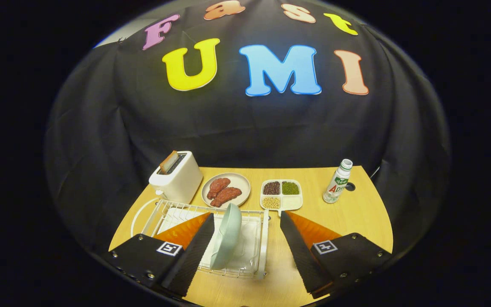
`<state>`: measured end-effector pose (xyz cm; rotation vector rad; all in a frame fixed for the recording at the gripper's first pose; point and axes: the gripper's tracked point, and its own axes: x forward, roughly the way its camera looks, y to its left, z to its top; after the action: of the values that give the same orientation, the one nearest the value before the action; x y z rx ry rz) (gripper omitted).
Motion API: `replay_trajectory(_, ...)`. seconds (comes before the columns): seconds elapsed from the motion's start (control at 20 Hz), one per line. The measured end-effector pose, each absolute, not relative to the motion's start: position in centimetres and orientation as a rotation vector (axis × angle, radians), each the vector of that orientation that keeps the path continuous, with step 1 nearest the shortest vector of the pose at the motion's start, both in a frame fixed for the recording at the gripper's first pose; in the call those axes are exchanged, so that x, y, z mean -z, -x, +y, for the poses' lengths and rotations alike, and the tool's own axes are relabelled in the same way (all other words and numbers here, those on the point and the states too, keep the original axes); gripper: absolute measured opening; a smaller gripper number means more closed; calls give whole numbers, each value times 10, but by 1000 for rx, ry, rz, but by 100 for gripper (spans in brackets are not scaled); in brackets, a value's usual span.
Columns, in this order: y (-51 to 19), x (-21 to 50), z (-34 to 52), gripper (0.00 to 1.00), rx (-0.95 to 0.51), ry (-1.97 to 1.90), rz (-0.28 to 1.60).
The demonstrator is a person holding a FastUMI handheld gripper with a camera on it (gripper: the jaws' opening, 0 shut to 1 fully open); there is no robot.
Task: Take the plate from the dish rack, then take the spoon from the basket and place it into the plate.
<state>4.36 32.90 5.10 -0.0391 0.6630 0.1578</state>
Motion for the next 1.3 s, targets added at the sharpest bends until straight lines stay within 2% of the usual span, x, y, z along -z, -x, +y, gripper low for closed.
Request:
replay_trajectory(0.05, -46, -43, 331, 92, -151, 43, 693)
replay_trajectory(0.5, -48, 5, 346, 91, -84, 54, 911)
replay_trajectory(0.65, -48, 14, 343, 91, -21, 92, 965)
replay_trajectory(0.75, -50, 22, 348, 81, 7, 101, 993)
replay_trajectory(0.8, -51, 28, 345, 81, 43, 121, 1013)
replay_trajectory(1.05, -53, 38, 341, 44, 143, 149, 1043)
replay_trajectory(1.1, -52, 41, 343, 41, 154, 135, 1048)
replay_trajectory(1.15, -49, 42, 345, 22, 173, 127, 1065)
replay_trajectory(1.2, -51, 46, 344, 22, 188, 135, 1066)
replay_trajectory(1.3, -50, 44, 335, 15, 231, 185, 1070)
